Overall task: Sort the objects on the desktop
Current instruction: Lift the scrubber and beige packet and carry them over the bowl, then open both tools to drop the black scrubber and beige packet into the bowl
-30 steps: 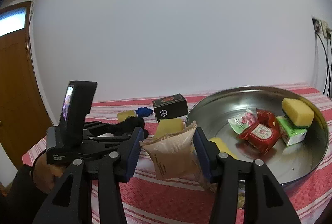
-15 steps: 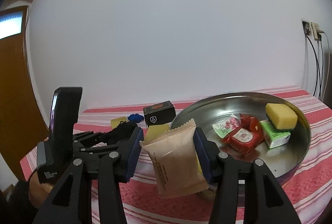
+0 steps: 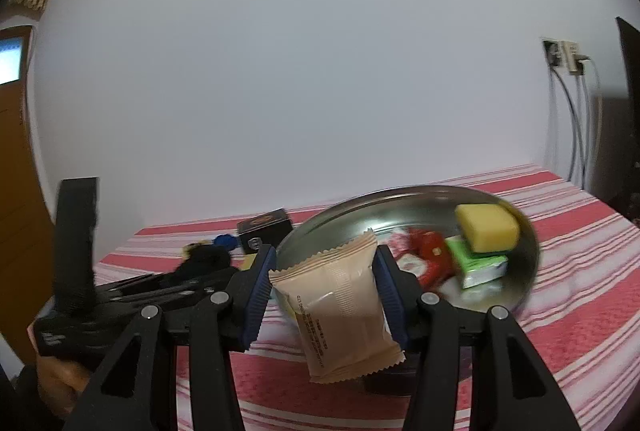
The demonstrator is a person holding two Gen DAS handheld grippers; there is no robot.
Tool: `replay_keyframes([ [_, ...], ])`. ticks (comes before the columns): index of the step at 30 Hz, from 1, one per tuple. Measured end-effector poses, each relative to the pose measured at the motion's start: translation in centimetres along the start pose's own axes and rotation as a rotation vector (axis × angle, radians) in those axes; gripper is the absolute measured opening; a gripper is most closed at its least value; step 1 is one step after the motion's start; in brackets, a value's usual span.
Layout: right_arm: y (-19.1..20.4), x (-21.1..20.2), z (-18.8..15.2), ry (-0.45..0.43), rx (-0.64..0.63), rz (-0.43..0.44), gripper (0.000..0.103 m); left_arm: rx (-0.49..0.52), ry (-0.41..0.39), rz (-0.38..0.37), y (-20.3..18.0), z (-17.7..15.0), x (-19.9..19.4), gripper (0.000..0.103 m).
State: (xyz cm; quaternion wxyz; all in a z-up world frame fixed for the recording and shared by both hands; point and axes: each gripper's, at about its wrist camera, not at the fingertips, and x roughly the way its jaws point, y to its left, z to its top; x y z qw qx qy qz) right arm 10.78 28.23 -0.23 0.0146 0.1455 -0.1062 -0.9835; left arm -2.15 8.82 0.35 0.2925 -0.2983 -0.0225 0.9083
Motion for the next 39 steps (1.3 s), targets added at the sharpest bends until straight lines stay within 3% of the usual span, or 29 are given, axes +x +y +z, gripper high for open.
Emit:
replay_keyframes([
  [10, -3.7, -1.5, 0.8, -0.038, 0.052, -0.068, 0.053, 0.039, -0.063, -0.011, -3.1, 1.3, -0.7, 0.043],
  [19, -6.0, -1.4, 2.6, -0.076, 0.042, -0.117, 0.053, 0.055, -0.065, -0.028, -6.6, 2.8, 1.5, 0.043],
  [28, -8.4, 1.4, 5.6, -0.077, 0.046, -0.137, 0.053, 0.098, -0.058, -0.011, -9.9, 4.4, 3.6, 0.043],
  [39, -10.3, 5.2, 9.2, -0.052, 0.048, -0.122, 0.053, 0.062, -0.017, 0.008, -10.5, 4.8, 5.6, 0.043],
])
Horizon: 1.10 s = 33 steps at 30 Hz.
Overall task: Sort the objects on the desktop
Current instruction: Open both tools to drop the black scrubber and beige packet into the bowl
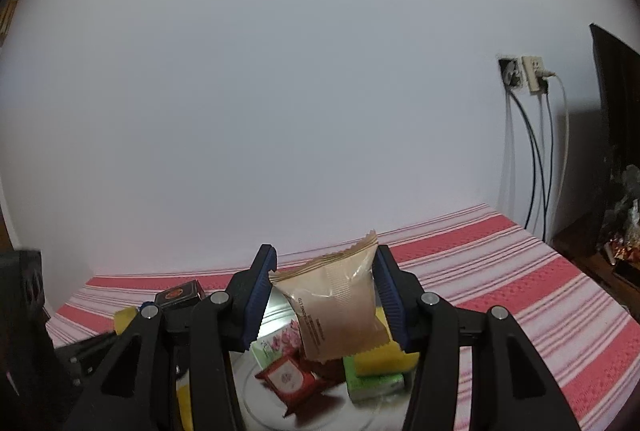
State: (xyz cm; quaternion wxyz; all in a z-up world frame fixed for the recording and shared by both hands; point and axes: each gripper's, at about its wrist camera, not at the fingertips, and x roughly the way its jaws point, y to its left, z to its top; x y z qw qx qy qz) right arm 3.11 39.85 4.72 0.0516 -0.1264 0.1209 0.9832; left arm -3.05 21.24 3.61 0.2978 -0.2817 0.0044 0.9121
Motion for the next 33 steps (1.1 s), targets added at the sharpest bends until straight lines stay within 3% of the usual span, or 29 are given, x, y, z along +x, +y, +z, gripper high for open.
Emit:
replay_keyframes([
  [10, 0.8, 5.6, 1.8, 0.120, -0.028, 0.053, 0.053, -0.029, 0.044, 0.017, 0.4, -0.2, 1.7, 0.043],
  [26, 1.3, 10.0, 0.6, 0.316, -0.030, 0.061, 0.053, -0.053, 0.126, 0.076, 0.8, -0.7, 4.5, 0.044],
  [28, 1.4, 10.2, 0.5, 0.332, -0.029, 0.083, 0.055, -0.051, 0.133, 0.101, 0.8, -0.8, 4.8, 0.047],
  [30, 1.3, 9.6, 0.3, 0.317, -0.031, 0.055, 0.079, -0.038, 0.140, 0.144, 0.7, -0.8, 5.0, 0.078],
  [33, 0.6, 7.9, 0.5, 0.230, 0.007, 0.031, 0.087, -0.049, 0.080, 0.143, 0.8, -0.5, 4.0, 0.097],
])
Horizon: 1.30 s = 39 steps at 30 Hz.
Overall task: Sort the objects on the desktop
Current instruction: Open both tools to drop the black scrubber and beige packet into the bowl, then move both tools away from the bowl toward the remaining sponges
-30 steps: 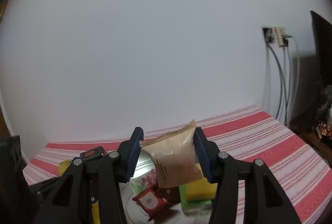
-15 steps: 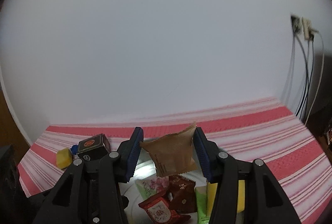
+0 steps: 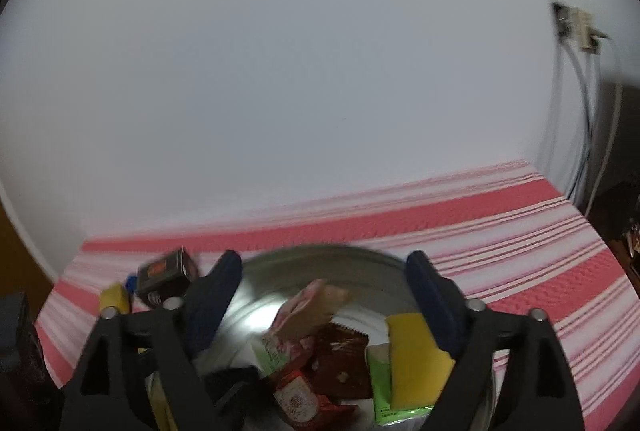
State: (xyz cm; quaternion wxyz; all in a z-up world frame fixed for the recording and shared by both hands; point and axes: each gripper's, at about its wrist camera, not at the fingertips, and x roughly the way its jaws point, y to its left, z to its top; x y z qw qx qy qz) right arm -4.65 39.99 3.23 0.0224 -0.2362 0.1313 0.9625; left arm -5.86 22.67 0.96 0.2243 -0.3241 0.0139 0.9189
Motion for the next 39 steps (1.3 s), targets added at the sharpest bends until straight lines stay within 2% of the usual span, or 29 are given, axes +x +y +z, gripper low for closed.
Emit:
replay_keyframes([
  [3, -0.8, -1.8, 0.1, -0.064, 0.038, 0.011, 0.087, 0.000, -0.042, 0.021, 0.0, 0.1, -0.7, 0.100],
  [8, -1.2, -5.0, -1.8, -0.170, 0.077, -0.034, 0.087, -0.004, -0.048, 0.036, 0.6, -0.3, -0.9, 0.100],
  [10, -0.8, -6.2, -3.1, -0.232, 0.066, -0.084, 0.087, -0.010, -0.071, 0.055, 1.1, -0.5, -1.1, 0.100],
  [14, -0.1, -9.3, -6.3, -0.404, 0.041, -0.241, 0.103, 0.006, -0.131, 0.122, 2.2, -0.9, -1.7, 0.100],
  [15, 0.2, -10.2, -7.5, -0.471, 0.033, -0.264, 0.103, 0.007, -0.143, 0.138, 2.4, -1.1, -1.8, 0.100],
  [18, 1.5, -11.3, -8.7, -0.557, -0.020, -0.305, 0.103, 0.004, -0.192, 0.187, 3.3, -1.4, -2.4, 0.100],
  [21, 2.6, -11.5, -9.4, -0.586, -0.067, -0.289, 0.103, 0.016, -0.234, 0.238, 3.8, -1.9, -2.9, 0.100],
  [25, 3.3, -11.1, -9.7, -0.534, -0.101, -0.259, 0.103, 0.025, -0.247, 0.262, 4.1, -2.4, -3.0, 0.100],
  [29, 4.5, -11.5, -10.3, -0.546, -0.114, -0.251, 0.103, -0.014, -0.287, 0.244, 4.7, -2.6, -3.9, 0.100],
  [32, 4.0, -12.0, -10.4, -0.564, -0.093, -0.241, 0.103, -0.036, -0.311, 0.231, 5.3, -2.8, -4.6, 0.101],
  [39, 3.7, -12.0, -10.8, -0.549, -0.070, -0.201, 0.103, -0.036, -0.304, 0.229, 5.9, -3.1, -5.1, 0.102],
])
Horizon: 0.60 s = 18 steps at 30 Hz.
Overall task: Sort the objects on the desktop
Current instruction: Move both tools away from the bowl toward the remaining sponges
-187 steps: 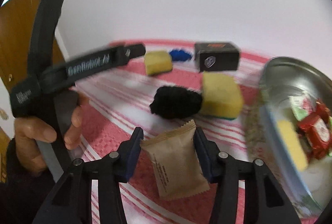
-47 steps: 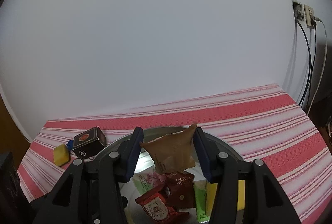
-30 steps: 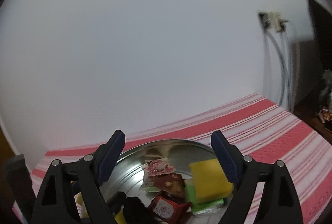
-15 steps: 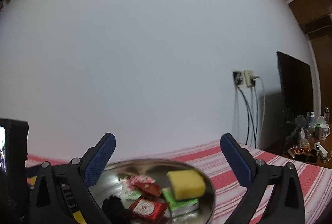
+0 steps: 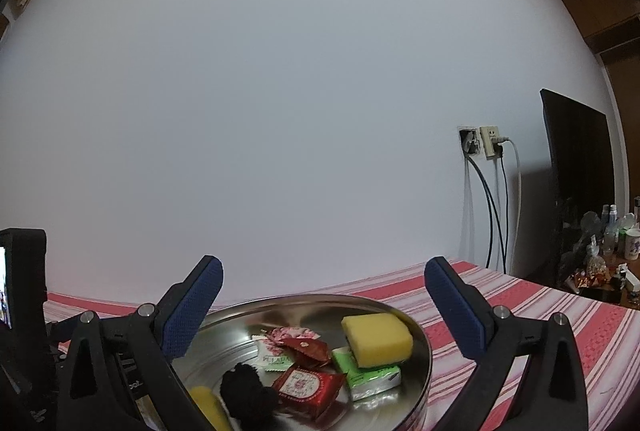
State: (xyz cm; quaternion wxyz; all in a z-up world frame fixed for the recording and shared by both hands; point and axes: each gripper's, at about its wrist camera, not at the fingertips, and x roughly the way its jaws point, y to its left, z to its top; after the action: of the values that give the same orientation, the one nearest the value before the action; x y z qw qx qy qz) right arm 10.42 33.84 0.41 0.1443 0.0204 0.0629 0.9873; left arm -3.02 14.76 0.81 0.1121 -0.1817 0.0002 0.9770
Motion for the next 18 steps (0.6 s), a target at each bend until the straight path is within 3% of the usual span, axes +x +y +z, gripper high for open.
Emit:
replay_keyframes([
  [10, 2.6, -1.1, -0.6, 0.041, 0.014, 0.058, 0.103, -0.017, 0.045, 0.014, 2.5, -0.6, -0.3, 0.102],
  [18, 6.0, -1.8, -1.1, 0.065, 0.008, 0.141, 0.103, -0.046, 0.080, 0.067, 6.4, -0.2, 0.2, 0.102],
])
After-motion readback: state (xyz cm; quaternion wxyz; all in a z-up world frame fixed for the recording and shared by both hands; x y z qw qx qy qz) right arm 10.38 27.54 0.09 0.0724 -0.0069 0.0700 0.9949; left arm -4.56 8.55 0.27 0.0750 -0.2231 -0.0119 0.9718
